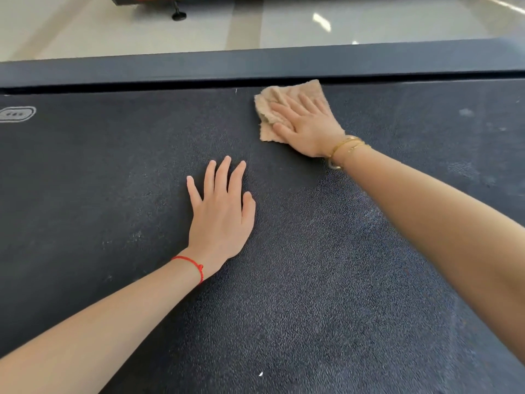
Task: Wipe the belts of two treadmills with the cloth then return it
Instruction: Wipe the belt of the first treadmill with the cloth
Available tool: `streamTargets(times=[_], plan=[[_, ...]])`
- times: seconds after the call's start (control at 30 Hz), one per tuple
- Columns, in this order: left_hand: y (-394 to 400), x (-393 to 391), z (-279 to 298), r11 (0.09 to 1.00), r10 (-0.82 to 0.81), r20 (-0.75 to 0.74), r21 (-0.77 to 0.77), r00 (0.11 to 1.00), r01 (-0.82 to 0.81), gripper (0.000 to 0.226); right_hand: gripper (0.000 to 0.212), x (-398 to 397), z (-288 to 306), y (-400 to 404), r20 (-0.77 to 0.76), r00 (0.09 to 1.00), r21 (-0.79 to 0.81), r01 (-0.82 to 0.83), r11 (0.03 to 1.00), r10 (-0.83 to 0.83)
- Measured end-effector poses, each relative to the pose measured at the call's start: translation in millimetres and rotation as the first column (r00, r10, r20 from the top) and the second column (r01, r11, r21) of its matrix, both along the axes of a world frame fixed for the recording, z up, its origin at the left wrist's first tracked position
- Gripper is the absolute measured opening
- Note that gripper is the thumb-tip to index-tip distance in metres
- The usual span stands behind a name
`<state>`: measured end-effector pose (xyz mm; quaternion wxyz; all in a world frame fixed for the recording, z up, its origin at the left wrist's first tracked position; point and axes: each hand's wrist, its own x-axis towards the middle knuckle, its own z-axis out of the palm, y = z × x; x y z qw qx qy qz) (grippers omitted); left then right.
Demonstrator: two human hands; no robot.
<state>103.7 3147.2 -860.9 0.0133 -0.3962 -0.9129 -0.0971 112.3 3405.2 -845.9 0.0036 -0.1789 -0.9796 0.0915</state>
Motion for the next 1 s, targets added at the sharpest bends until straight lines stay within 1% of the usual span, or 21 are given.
streamTargets(times=[0.1,0.17,0.23,0.37,0.53,0.63,0.7,0.73,0.83,0.87,0.9,0.93,1.0], plan=[[-0.4,-0.2,-0.8,1.000,-0.005,-0.005,0.011,1.000,0.005,0.060,0.059,29.2,-0.5,31.3,0.023,0.979,-0.003,0.204,0.979,-0.204],[-0.4,-0.1,-1.5,1.000,-0.004,-0.005,0.018,1.000,0.004,0.060,0.059,48.5,1.7,32.0,0.045,0.966,-0.023,0.256,0.966,-0.255],[-0.1,0.1,-1.8,1.000,-0.004,-0.005,0.023,1.000,0.004,0.059,0.058,70.0,3.5,11.5,0.054,0.975,-0.044,0.219,0.975,-0.216],[0.3,1.0,-2.9,0.999,0.000,-0.006,0.041,1.000,0.000,0.054,0.057,132.8,4.1,-65.5,0.007,1.000,-0.050,0.019,0.999,-0.019],[0.0,2.4,-2.2,0.998,-0.002,0.007,0.056,1.000,0.002,0.053,0.058,208.1,8.7,-154.9,0.036,0.984,-0.061,-0.171,0.983,0.173],[-0.7,2.2,-1.4,0.997,0.003,0.030,0.074,1.000,-0.005,0.052,0.058,234.9,6.9,-176.3,0.056,0.968,-0.058,-0.243,0.968,0.246],[-1.0,2.5,-0.5,0.997,0.004,0.026,0.077,1.000,-0.006,0.053,0.059,238.8,8.3,-166.2,0.074,0.967,-0.022,-0.242,0.970,0.243],[-1.3,2.8,0.0,0.997,0.005,0.024,0.074,1.000,-0.007,0.053,0.060,236.4,9.7,-157.9,0.081,0.976,-0.012,-0.201,0.980,0.201],[-1.8,3.4,1.3,0.998,0.007,0.025,0.064,1.000,-0.009,0.053,0.060,224.5,13.3,-143.1,0.085,0.996,-0.004,0.018,1.000,-0.017],[-1.8,3.6,1.6,0.998,0.008,0.026,0.065,1.000,-0.009,0.053,0.060,222.1,13.3,-147.0,0.089,0.995,0.000,0.049,0.999,-0.049],[-1.8,3.8,1.9,0.998,0.006,0.028,0.068,1.000,-0.008,0.052,0.060,221.9,12.8,-155.5,0.091,0.995,0.001,0.041,0.999,-0.041],[-1.6,4.0,2.2,0.997,0.006,0.031,0.071,1.000,-0.008,0.052,0.060,224.0,11.5,-167.5,0.091,0.996,-0.005,-0.002,1.000,0.002],[-0.9,4.6,2.3,0.997,0.007,0.032,0.077,0.999,-0.010,0.052,0.060,232.7,8.9,-199.2,0.091,0.985,-0.030,-0.148,0.989,0.150]])
